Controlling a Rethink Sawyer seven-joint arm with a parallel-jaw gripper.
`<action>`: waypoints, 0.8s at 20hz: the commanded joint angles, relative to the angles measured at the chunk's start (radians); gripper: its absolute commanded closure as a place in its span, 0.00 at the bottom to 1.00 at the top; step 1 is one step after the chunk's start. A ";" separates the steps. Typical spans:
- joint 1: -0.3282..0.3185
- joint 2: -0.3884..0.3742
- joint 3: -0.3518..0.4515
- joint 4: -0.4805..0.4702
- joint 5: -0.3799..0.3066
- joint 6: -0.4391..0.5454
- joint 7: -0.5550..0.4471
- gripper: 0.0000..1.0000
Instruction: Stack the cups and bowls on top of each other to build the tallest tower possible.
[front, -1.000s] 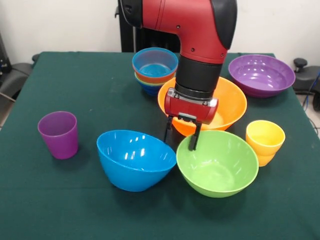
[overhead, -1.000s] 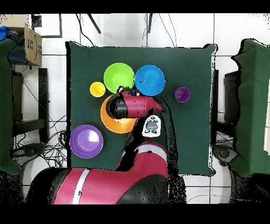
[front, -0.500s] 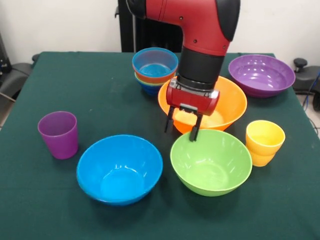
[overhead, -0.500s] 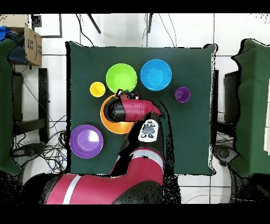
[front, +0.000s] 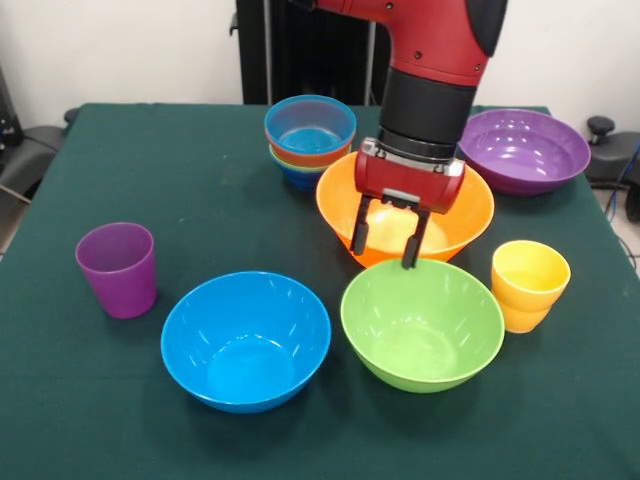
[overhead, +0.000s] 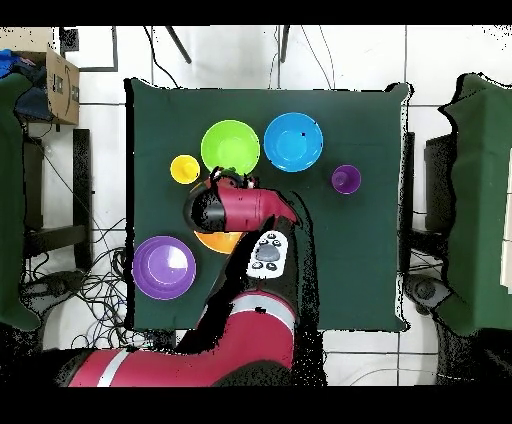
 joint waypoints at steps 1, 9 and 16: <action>0.014 0.061 0.062 0.046 0.043 0.015 0.167 0.00; -0.004 0.097 0.058 0.068 0.034 -0.059 0.162 0.00; -0.002 0.112 0.054 0.071 0.034 -0.090 0.161 0.00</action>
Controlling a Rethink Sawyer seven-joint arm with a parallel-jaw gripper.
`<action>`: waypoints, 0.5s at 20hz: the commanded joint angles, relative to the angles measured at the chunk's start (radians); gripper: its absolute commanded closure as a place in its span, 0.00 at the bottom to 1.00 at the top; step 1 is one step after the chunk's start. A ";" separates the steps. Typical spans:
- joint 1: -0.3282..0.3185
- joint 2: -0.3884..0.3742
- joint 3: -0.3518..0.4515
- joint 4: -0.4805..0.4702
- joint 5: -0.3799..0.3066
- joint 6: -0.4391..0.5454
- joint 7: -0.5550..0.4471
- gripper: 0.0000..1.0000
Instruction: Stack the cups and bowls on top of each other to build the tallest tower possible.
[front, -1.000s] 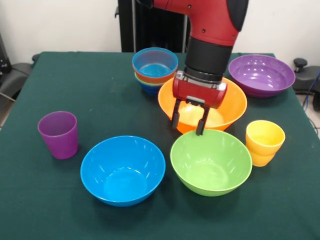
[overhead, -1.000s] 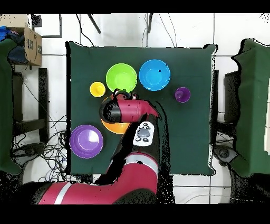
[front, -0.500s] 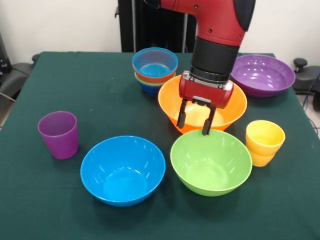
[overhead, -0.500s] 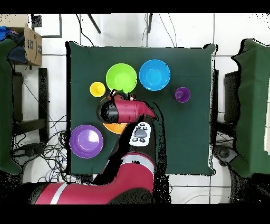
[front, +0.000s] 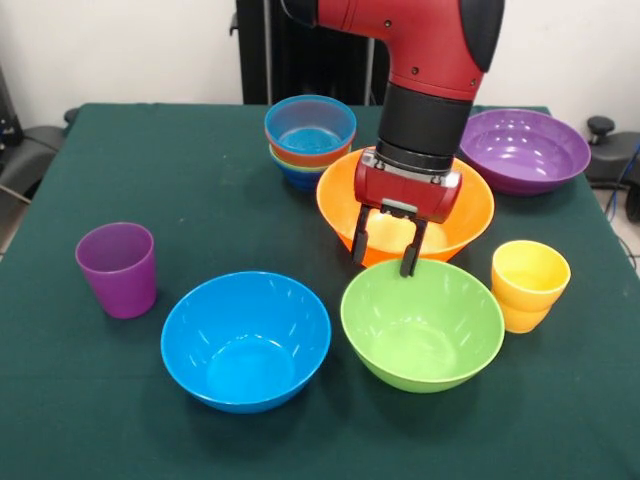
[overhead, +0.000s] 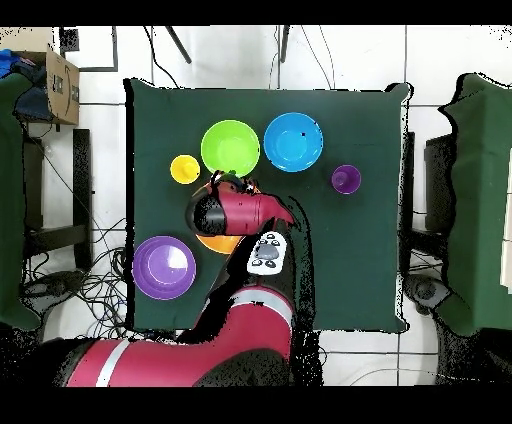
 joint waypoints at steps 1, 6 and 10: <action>-0.006 0.078 0.060 0.058 0.018 -0.034 0.161 0.00; -0.014 0.089 0.069 0.061 0.016 -0.075 0.166 0.00; -0.007 0.115 0.054 0.059 0.026 -0.095 0.170 0.00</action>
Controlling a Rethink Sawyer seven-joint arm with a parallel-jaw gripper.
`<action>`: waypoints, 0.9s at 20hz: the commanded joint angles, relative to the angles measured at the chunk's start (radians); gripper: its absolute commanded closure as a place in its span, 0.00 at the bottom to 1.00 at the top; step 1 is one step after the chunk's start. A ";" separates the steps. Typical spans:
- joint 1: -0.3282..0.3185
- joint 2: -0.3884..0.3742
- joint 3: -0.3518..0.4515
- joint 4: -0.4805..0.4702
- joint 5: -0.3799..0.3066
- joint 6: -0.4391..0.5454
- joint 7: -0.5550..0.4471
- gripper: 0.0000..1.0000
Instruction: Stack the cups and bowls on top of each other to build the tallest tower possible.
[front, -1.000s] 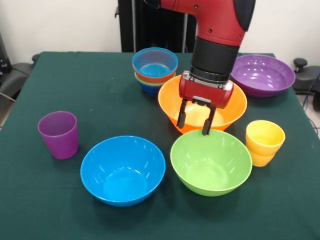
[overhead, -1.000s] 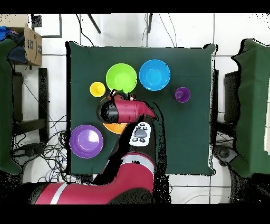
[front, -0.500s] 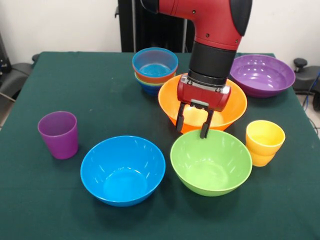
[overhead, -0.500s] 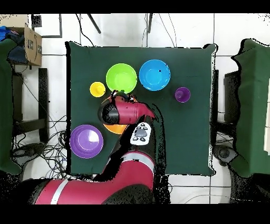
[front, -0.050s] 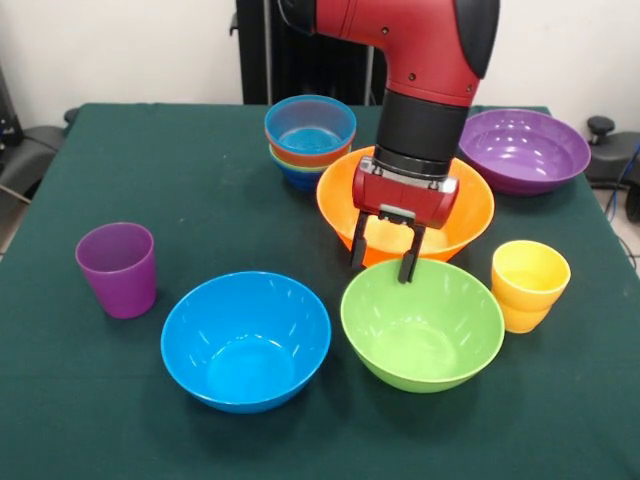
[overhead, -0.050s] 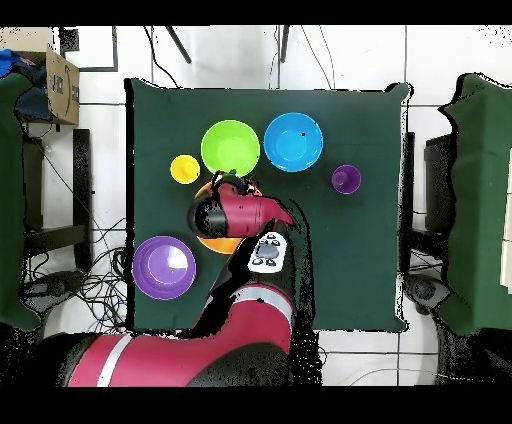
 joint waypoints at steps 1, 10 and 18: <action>-0.005 0.099 0.052 0.052 0.024 -0.033 0.169 0.00; 0.003 0.127 0.044 0.052 0.045 -0.066 0.168 0.00; -0.007 0.120 0.053 0.067 0.046 -0.087 0.160 1.00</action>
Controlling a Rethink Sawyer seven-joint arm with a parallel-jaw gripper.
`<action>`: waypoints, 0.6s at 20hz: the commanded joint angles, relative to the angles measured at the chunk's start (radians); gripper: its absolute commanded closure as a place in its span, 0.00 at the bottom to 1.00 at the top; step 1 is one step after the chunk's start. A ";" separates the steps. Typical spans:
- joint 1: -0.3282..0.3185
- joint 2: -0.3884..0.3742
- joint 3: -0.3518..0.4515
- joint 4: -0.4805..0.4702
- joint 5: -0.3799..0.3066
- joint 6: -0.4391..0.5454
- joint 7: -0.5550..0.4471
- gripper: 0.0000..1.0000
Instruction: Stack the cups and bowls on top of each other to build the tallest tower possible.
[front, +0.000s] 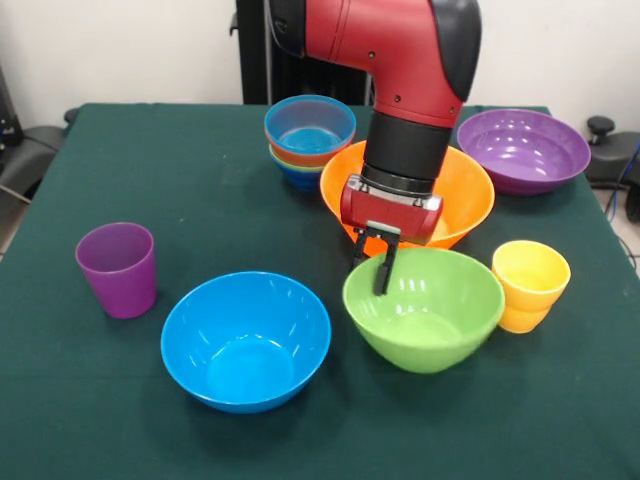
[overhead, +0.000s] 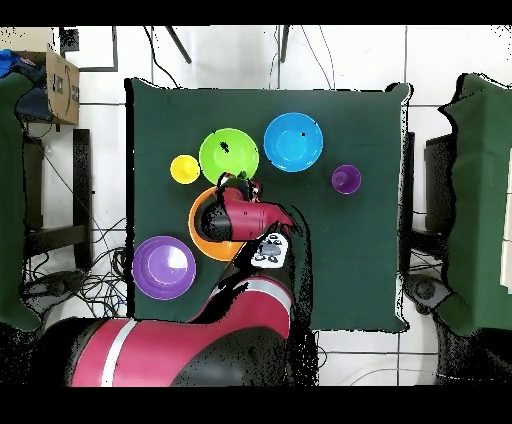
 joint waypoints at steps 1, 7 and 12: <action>-0.010 0.065 0.074 0.067 0.014 0.009 0.157 1.00; -0.015 0.056 0.082 0.068 0.015 -0.004 0.159 1.00; -0.036 0.040 0.117 0.069 0.001 -0.031 0.163 1.00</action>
